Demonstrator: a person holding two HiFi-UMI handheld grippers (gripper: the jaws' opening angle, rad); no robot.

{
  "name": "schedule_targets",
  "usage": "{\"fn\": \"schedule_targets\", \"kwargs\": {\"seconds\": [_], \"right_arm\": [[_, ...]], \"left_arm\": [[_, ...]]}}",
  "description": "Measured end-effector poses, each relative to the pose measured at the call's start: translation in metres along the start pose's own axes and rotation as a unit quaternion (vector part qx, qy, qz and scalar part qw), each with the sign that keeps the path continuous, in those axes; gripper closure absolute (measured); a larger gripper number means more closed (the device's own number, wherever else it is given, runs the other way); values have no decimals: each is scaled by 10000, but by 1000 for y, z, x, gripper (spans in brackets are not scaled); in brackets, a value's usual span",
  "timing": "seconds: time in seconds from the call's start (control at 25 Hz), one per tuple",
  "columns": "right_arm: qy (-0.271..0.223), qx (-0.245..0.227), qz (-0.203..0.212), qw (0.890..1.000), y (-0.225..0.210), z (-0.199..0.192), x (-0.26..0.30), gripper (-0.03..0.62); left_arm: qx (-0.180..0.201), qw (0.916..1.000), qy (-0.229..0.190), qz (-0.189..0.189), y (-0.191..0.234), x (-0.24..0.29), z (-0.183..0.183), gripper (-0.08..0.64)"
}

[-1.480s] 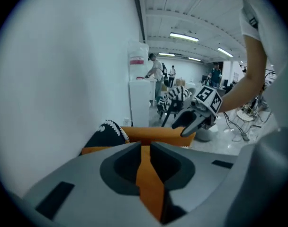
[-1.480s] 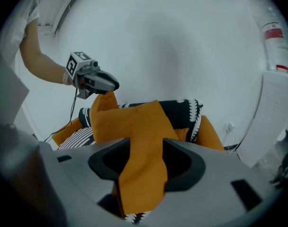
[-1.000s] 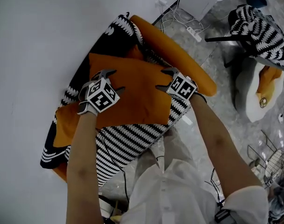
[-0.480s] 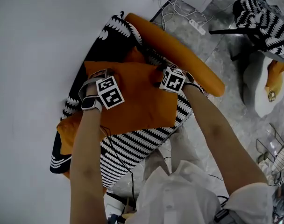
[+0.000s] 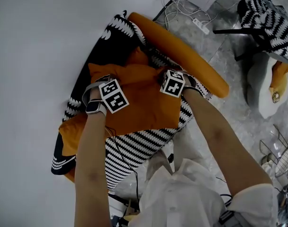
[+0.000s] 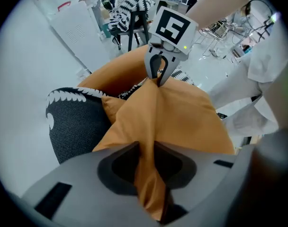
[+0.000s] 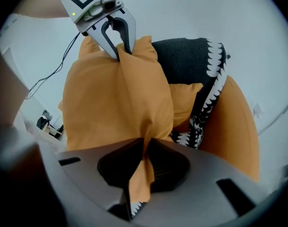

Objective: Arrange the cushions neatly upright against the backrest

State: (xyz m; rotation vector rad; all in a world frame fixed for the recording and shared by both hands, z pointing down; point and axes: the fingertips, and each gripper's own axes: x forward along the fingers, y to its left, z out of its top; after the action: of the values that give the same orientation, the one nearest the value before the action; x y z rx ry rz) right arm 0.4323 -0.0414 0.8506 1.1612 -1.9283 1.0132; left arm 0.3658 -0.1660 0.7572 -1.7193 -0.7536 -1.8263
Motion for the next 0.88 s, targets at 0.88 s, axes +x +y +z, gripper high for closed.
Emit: {"fn": "schedule_targets", "kwargs": {"seconds": [0.88], "right_arm": [[102,177,-360,9991,83,-39,-144,579]], "left_arm": [[-298,9970,-704,121,-94,-118,59,541]]}}
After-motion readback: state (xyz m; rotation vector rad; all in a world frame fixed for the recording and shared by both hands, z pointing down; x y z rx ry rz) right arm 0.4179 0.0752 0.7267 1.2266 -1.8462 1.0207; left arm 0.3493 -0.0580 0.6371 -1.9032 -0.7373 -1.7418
